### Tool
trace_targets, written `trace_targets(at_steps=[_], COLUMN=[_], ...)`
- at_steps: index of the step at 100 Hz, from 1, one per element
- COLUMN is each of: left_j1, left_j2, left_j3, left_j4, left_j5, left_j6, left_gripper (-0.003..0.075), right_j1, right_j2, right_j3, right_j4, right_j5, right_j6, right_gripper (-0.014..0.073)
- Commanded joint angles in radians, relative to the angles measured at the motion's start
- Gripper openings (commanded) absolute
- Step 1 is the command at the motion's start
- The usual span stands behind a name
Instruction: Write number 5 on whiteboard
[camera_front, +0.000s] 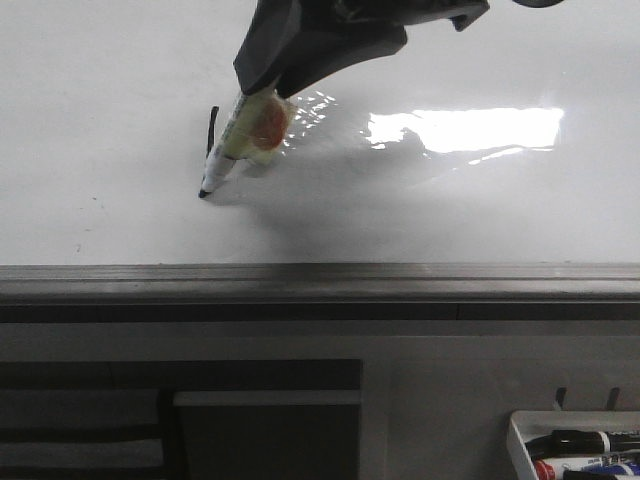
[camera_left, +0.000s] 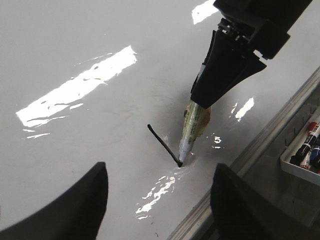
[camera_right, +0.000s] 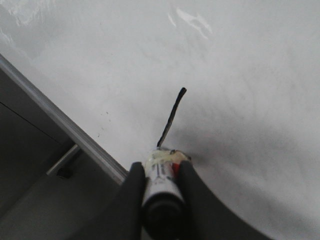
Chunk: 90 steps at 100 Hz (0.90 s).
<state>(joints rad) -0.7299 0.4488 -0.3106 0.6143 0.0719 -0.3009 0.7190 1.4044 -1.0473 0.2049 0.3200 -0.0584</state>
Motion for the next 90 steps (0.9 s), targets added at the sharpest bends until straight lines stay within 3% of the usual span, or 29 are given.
trace_targets(at_steps=[1, 19, 41, 56, 90], left_j1=[-0.005, -0.005, -0.005, -0.005, -0.005], left_j2=[0.003, 0.003, 0.003, 0.003, 0.003], left_j3=[-0.027, -0.027, -0.027, -0.027, -0.027], left_j4=[-0.008, -0.008, -0.008, -0.008, -0.012], left_j5=[-0.056, -0.058, -0.058, -0.058, -0.052], left_j6=[-0.011, -0.011, -0.011, -0.011, -0.011], left_gripper=[0.0405, 0.0405, 0.0405, 0.0405, 0.0405], right_j1=[-0.015, -0.021, 0.056, 0.057, 0.009], right_j2=[-0.044, -0.072, 0.027, 0.011, -0.056], right_j3=[-0.015, 0.014, -0.039, -0.113, -0.117], right_j4=[-0.035, -0.062, -0.056, -0.056, -0.064], right_j5=[-0.055, 0.018, -0.048, 0.016, -0.029], right_j6=[-0.011, -0.011, -0.011, -0.011, -0.011], right_gripper=[-0.0058, -0.0057, -0.0058, -0.0058, -0.0058])
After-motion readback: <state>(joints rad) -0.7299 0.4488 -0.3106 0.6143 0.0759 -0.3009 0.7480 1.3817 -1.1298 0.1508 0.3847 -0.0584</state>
